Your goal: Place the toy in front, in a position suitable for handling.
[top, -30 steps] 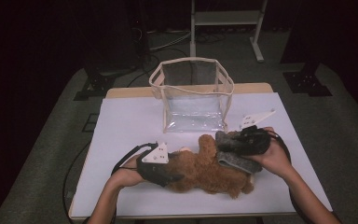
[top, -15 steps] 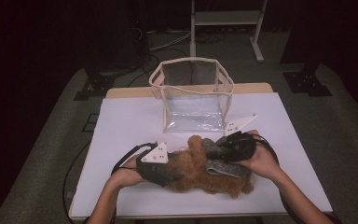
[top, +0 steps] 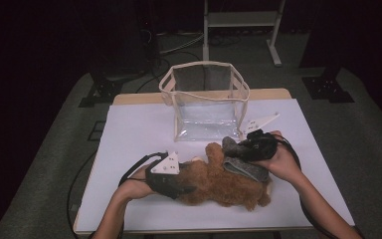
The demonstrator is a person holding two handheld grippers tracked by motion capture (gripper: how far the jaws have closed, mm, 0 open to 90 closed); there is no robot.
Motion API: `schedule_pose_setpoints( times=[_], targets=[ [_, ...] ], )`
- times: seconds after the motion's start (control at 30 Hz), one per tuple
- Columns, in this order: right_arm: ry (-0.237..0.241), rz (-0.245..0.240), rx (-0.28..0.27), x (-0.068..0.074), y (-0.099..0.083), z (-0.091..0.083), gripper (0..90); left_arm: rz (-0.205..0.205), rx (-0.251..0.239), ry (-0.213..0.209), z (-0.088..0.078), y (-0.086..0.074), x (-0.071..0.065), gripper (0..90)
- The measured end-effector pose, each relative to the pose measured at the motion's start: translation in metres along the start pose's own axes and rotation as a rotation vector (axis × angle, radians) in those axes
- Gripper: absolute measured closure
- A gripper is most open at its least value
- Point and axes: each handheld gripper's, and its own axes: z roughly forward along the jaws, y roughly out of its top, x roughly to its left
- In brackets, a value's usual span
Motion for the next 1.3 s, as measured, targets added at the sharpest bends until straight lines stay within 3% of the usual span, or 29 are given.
schedule_pose_setpoints(
  times=[0.1, 0.2, 0.3, 0.4, 0.67, 0.97, 1.17, 1.3],
  targets=[
    [-0.056, 0.046, -0.009, -0.016, -0.013, -0.016, 70.1, -0.002, 0.000, 0.005, 0.000, 0.000, -0.001, 34.0],
    [-0.076, 0.091, -0.029, -0.022, -0.030, -0.032, 70.2, -0.002, -0.002, 0.004, 0.000, 0.000, -0.001, 34.0],
    [-0.067, 0.111, -0.069, -0.016, -0.044, -0.046, 70.3, -0.001, -0.002, 0.001, 0.000, 0.000, 0.000, 34.0],
    [-0.059, 0.100, -0.090, -0.002, -0.050, -0.053, 70.3, -0.001, -0.002, 0.002, -0.001, -0.001, 0.000, 33.9],
    [0.018, 0.024, -0.096, 0.031, -0.057, -0.049, 70.0, -0.020, -0.007, 0.031, -0.001, 0.000, 0.003, 33.9],
    [0.011, 0.121, -0.084, 0.015, -0.091, -0.048, 70.1, -0.040, -0.012, 0.030, -0.001, -0.001, 0.005, 34.0],
    [-0.024, 0.159, -0.033, 0.006, -0.108, -0.043, 70.2, -0.041, -0.011, 0.027, -0.002, -0.002, 0.005, 33.8],
    [-0.032, 0.152, -0.032, 0.007, -0.106, -0.044, 70.2, -0.041, -0.010, 0.024, -0.002, -0.002, 0.005, 33.6]
  ],
)
